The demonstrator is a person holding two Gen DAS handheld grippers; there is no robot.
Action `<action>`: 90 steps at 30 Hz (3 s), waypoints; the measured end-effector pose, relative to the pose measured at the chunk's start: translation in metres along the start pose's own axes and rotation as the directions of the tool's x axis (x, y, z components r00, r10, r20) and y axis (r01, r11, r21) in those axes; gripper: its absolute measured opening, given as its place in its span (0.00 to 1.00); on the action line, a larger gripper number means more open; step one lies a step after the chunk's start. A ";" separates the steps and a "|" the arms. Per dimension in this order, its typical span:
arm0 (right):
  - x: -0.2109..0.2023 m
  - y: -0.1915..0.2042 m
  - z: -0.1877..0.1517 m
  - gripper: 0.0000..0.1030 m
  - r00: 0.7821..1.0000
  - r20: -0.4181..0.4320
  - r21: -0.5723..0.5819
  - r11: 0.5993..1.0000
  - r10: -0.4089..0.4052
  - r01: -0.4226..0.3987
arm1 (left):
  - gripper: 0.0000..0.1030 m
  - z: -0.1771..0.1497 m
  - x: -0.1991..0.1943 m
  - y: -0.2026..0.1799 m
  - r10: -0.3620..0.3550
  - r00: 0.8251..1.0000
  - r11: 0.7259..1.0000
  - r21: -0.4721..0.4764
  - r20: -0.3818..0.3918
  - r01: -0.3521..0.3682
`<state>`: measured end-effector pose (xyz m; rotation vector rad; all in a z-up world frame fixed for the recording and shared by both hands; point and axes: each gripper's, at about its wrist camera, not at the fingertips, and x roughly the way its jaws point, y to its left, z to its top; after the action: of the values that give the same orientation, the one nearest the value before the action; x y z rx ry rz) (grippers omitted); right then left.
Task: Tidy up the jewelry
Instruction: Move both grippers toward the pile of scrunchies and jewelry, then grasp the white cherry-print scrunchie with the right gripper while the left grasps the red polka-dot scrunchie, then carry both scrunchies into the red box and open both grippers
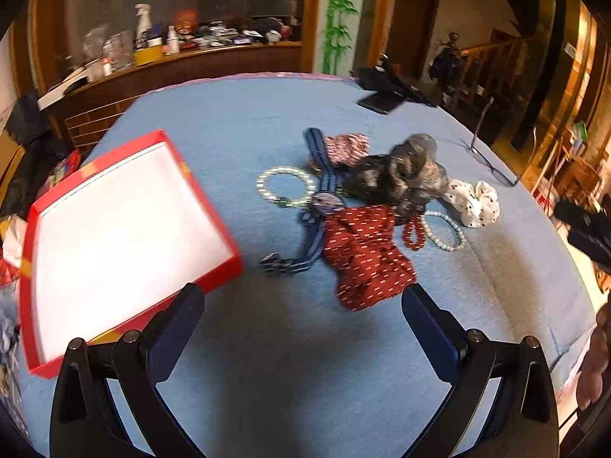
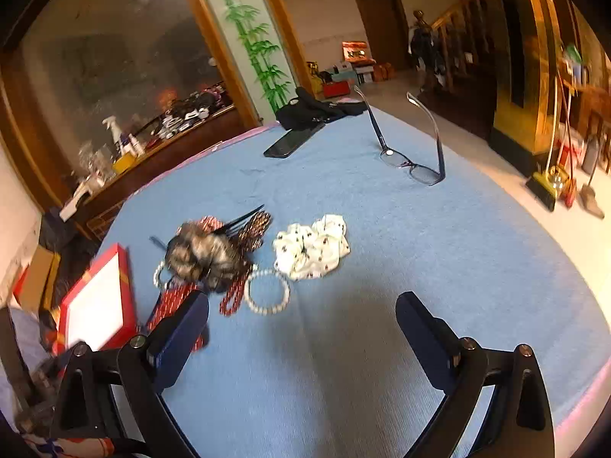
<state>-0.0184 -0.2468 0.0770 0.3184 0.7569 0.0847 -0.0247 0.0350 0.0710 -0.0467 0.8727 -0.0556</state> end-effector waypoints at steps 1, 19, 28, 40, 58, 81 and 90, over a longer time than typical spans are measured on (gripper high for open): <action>0.008 -0.002 0.004 0.96 1.000 -0.007 0.013 1.000 -0.001 0.001 | 0.99 0.002 0.005 -0.007 -0.004 1.000 1.000 0.020 0.005 0.004; 0.136 0.005 0.024 0.78 0.986 -0.149 -0.022 0.997 -0.078 0.075 | 0.46 0.014 0.084 -0.041 0.006 0.999 0.995 0.100 -0.040 -0.002; 0.112 0.013 0.020 0.18 0.997 -0.020 -0.099 0.993 -0.072 0.069 | 0.14 0.016 0.073 -0.025 -0.041 0.999 0.999 0.034 -0.002 0.041; 0.064 0.018 0.019 0.18 0.980 0.198 -0.086 0.995 -0.030 0.048 | 0.12 0.026 0.028 -0.004 0.001 0.972 0.999 -0.049 0.236 0.010; 0.050 0.052 0.000 0.18 0.972 0.230 -0.206 0.979 0.041 0.007 | 0.12 0.029 0.015 0.010 0.040 0.960 0.996 -0.085 0.276 -0.017; 0.040 0.178 -0.021 0.19 0.963 0.019 -0.390 0.889 0.268 -0.239 | 0.12 0.046 -0.009 0.118 0.228 0.942 0.962 -0.209 0.248 -0.178; 0.079 0.277 -0.015 0.19 0.937 -0.129 -0.434 0.831 0.326 -0.349 | 0.12 0.050 0.004 0.235 0.374 0.919 0.870 -0.390 0.124 -0.301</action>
<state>0.0391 0.0345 0.1010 -0.0003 0.7000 0.6004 0.0234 0.2703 0.0850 -0.2418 0.6722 0.4394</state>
